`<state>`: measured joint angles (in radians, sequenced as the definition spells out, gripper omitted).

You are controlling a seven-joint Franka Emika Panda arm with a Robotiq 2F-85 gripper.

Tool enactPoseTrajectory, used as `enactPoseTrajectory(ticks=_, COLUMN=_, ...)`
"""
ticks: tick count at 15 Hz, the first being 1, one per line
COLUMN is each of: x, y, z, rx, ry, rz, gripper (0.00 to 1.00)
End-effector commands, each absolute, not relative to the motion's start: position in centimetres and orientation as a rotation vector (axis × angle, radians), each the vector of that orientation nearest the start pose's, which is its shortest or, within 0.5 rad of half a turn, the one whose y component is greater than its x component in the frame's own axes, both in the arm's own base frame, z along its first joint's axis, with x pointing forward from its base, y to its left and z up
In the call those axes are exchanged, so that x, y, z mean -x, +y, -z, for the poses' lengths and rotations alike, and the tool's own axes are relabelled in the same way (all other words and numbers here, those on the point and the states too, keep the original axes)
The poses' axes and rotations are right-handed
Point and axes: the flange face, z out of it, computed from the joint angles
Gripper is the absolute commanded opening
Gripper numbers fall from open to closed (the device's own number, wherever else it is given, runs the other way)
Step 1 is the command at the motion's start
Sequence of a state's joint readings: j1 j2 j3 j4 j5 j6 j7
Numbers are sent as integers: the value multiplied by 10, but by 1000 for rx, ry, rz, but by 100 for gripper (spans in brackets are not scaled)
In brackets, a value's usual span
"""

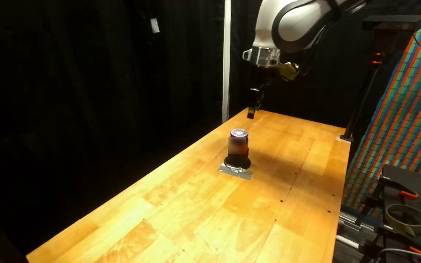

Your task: Place the rubber band on the cup

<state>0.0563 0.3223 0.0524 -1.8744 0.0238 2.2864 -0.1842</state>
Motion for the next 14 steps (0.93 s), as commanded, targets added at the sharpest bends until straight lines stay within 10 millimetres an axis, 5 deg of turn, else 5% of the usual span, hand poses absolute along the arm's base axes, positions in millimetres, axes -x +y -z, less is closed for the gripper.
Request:
enactPoseTrajectory(ticks=1, x=-685, y=70, z=-325, rx=3030, ry=-492, rz=80, gripper=100)
enactPoseTrajectory(ticks=7, x=-740, y=83, z=-304, rx=3005, ry=-491, rz=65, gripper=100)
enactPoseTrajectory(ticks=14, x=-765, y=103, z=-295, rx=3015, ry=-475, rz=-118, gripper=100)
